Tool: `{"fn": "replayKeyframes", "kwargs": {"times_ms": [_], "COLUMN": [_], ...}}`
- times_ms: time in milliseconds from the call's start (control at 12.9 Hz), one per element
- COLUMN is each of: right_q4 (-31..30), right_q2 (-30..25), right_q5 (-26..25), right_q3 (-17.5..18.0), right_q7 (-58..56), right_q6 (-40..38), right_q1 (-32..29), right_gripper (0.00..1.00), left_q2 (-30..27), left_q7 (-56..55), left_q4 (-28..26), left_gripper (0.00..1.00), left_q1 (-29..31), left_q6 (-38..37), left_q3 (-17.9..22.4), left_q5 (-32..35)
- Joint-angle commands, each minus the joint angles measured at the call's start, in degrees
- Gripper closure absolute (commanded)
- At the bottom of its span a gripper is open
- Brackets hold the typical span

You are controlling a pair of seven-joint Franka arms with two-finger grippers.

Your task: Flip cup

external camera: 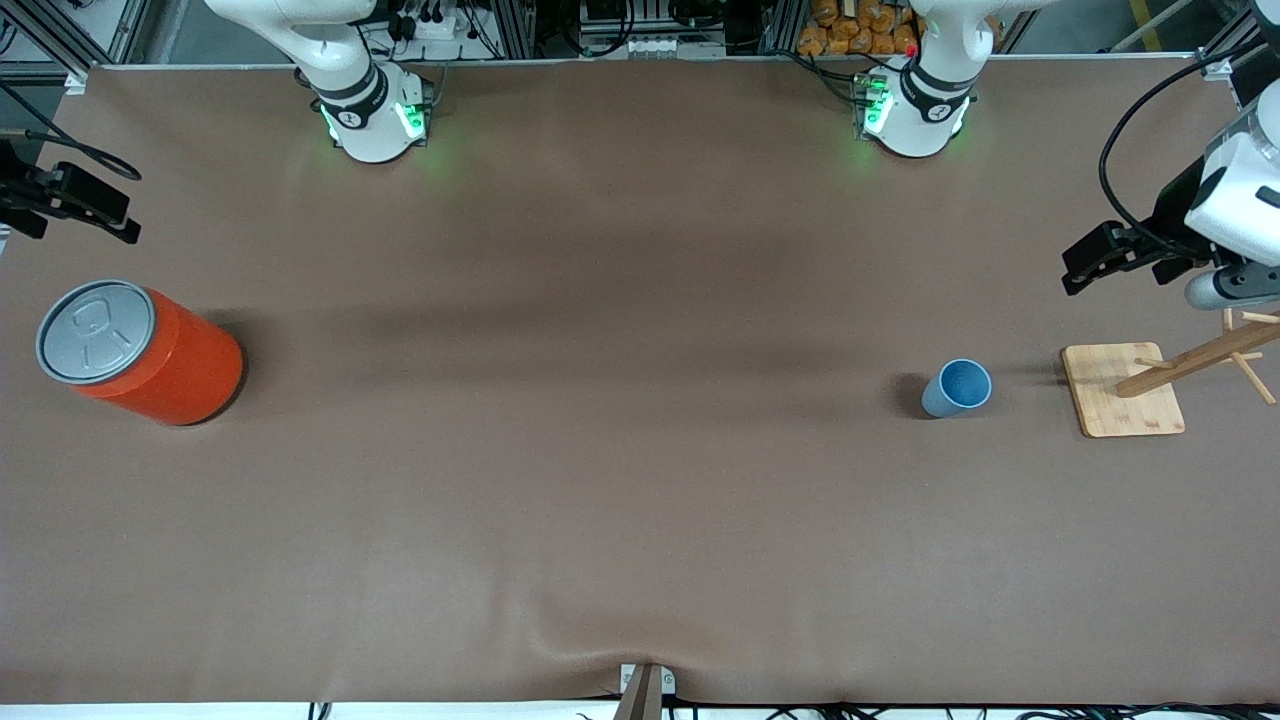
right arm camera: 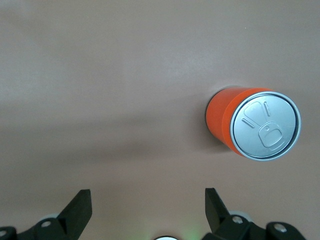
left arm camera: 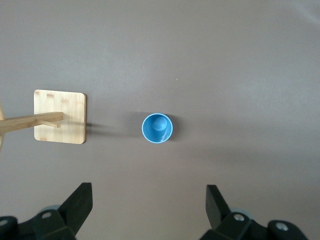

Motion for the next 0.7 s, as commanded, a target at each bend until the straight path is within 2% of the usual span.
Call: {"fn": "replayKeyframes", "kwargs": {"times_ms": [0, 310, 620], "right_q4": [1.4, 1.4, 1.5], "right_q2": [0.6, 0.6, 0.6], "right_q5": [1.0, 1.0, 1.0], "right_q3": [0.2, 0.2, 0.2], "right_q7": [-0.6, -0.6, -0.6], "right_q6": [-0.9, -0.9, -0.9], "right_q1": [-0.7, -0.7, -0.7], "right_gripper": [0.0, 0.0, 0.0], "left_q2": [-1.6, -2.1, -1.4], "left_q7": [3.3, 13.5, 14.6], "left_q4": [-1.2, -0.5, 2.6], "left_gripper": [0.0, 0.0, 0.0], "left_q1": [0.3, 2.1, 2.4], "left_q6": [-0.5, -2.6, -5.0], "left_q3": [-0.1, 0.5, 0.5], "left_q5": [1.4, 1.3, 1.0]}}
